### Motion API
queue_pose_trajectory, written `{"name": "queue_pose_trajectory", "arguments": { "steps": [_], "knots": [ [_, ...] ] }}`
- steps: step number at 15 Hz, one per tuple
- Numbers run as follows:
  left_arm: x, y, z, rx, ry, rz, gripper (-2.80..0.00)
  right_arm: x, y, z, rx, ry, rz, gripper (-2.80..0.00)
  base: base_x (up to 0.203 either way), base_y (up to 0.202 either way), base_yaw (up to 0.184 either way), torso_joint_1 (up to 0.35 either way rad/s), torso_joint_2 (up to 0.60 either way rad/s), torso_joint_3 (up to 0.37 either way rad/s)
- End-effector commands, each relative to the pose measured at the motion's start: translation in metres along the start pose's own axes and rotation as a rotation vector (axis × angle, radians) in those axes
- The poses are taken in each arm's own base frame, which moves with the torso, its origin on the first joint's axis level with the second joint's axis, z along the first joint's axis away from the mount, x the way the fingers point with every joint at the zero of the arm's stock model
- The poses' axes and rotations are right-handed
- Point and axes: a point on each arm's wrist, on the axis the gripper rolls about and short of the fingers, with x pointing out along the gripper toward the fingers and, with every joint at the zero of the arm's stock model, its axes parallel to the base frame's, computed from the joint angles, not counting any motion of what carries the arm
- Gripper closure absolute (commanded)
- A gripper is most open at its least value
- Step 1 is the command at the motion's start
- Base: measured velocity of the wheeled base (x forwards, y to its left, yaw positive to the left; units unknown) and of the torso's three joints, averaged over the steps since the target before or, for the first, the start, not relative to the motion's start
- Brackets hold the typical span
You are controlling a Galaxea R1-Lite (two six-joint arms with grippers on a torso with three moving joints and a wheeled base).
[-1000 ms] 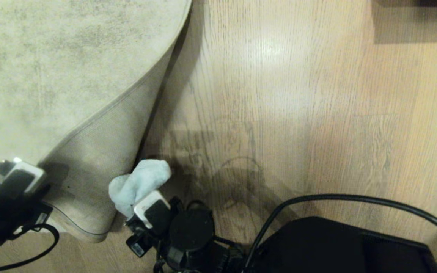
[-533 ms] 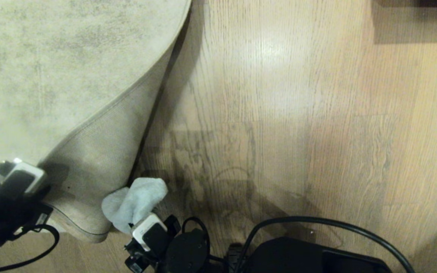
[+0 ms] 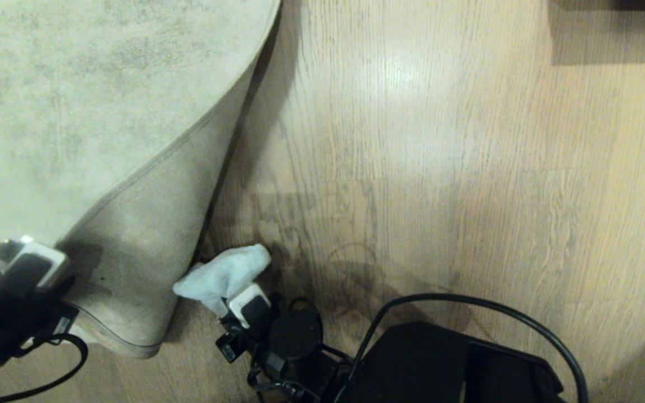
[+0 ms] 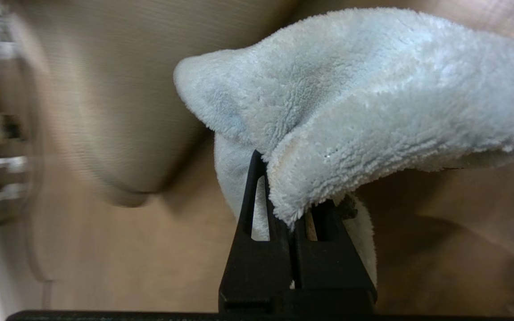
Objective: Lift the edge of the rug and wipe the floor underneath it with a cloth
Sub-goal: Wipe the floor under the carpet with a rag
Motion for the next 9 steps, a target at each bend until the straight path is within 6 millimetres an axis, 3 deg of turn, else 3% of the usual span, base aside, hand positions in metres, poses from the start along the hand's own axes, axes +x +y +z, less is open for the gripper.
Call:
{"name": "queue_pose_trajectory", "arguments": {
  "steps": [1, 9],
  "knots": [
    [0.000, 0.000, 0.000, 0.004, -0.002, 0.002, 0.00, 0.005, -0.015, -0.008, -0.004, 0.003, -0.036, 0.00, 0.000, 0.000, 0.000, 0.000, 0.00, 0.000],
    [-0.001, -0.002, -0.002, 0.003, 0.007, -0.006, 0.00, 0.037, -0.059, 0.022, -0.005, -0.071, -0.136, 0.00, 0.000, 0.000, 0.000, 0.000, 0.00, 0.000]
  ]
}}
